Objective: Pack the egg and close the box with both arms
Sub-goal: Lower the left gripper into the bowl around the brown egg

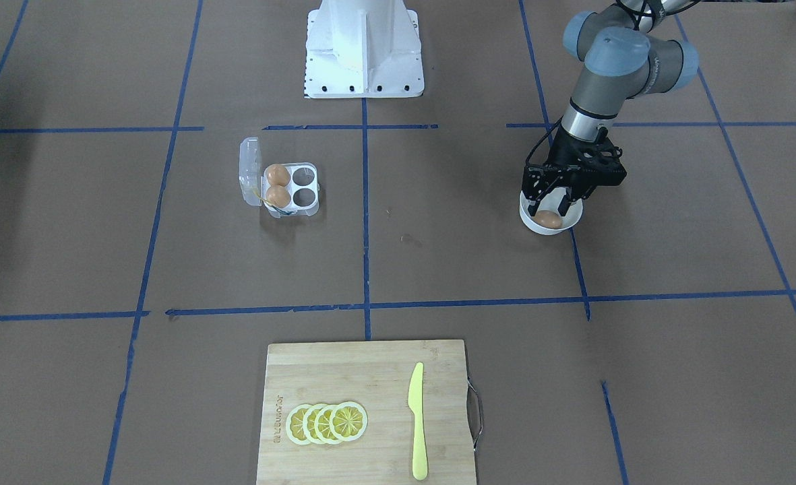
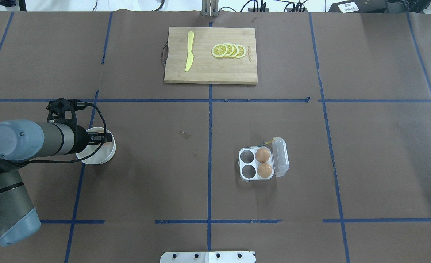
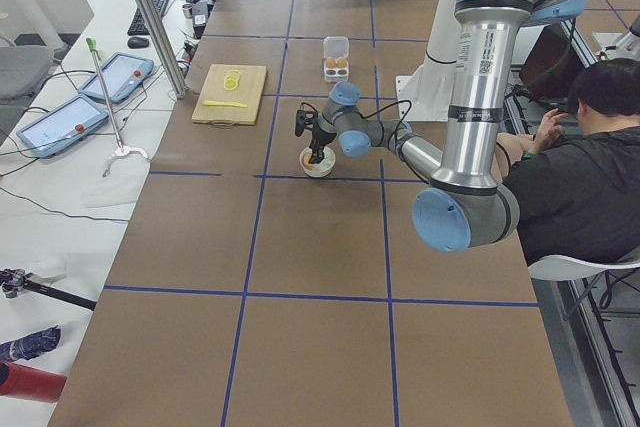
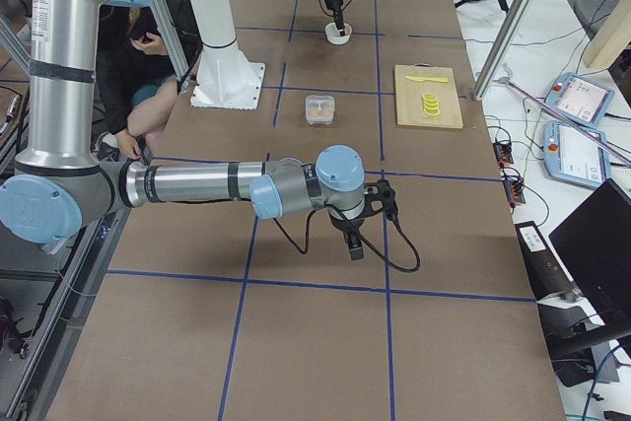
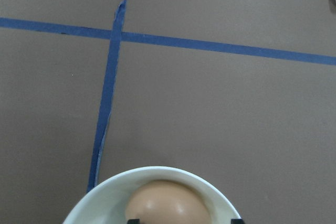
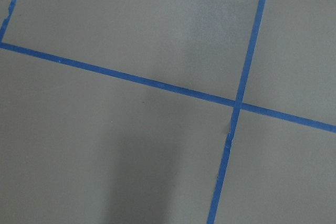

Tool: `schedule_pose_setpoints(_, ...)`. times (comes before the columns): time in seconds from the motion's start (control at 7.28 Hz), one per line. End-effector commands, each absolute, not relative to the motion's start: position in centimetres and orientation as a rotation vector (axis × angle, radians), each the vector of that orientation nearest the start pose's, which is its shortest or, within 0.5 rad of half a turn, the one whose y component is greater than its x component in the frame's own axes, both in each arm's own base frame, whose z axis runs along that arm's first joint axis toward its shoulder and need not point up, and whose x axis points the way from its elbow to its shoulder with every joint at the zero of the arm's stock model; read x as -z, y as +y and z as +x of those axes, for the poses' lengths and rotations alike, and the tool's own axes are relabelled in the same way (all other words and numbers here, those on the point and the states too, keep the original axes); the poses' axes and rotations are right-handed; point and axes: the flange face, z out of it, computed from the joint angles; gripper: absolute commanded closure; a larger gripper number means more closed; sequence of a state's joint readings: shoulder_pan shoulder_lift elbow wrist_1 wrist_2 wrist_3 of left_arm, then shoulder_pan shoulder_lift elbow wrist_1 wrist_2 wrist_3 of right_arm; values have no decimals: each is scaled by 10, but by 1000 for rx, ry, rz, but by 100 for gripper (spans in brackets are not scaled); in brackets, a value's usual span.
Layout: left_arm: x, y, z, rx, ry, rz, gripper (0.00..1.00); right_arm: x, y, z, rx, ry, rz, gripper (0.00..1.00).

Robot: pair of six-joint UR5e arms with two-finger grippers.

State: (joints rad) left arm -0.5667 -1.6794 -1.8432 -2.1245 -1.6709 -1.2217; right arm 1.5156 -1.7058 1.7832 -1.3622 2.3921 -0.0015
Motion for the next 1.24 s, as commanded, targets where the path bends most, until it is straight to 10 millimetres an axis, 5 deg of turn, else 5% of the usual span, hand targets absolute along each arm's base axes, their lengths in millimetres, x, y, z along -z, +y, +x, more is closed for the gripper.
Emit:
schedule_pose_setpoints(0.0, -422, -399, 399, 108, 865, 345, 33, -591, -451, 36, 170, -822, 247, 0)
schedule_pose_setpoints(1.1, -435, -400, 409, 102, 841, 329, 32, -591, -451, 36, 170, -822, 246, 0)
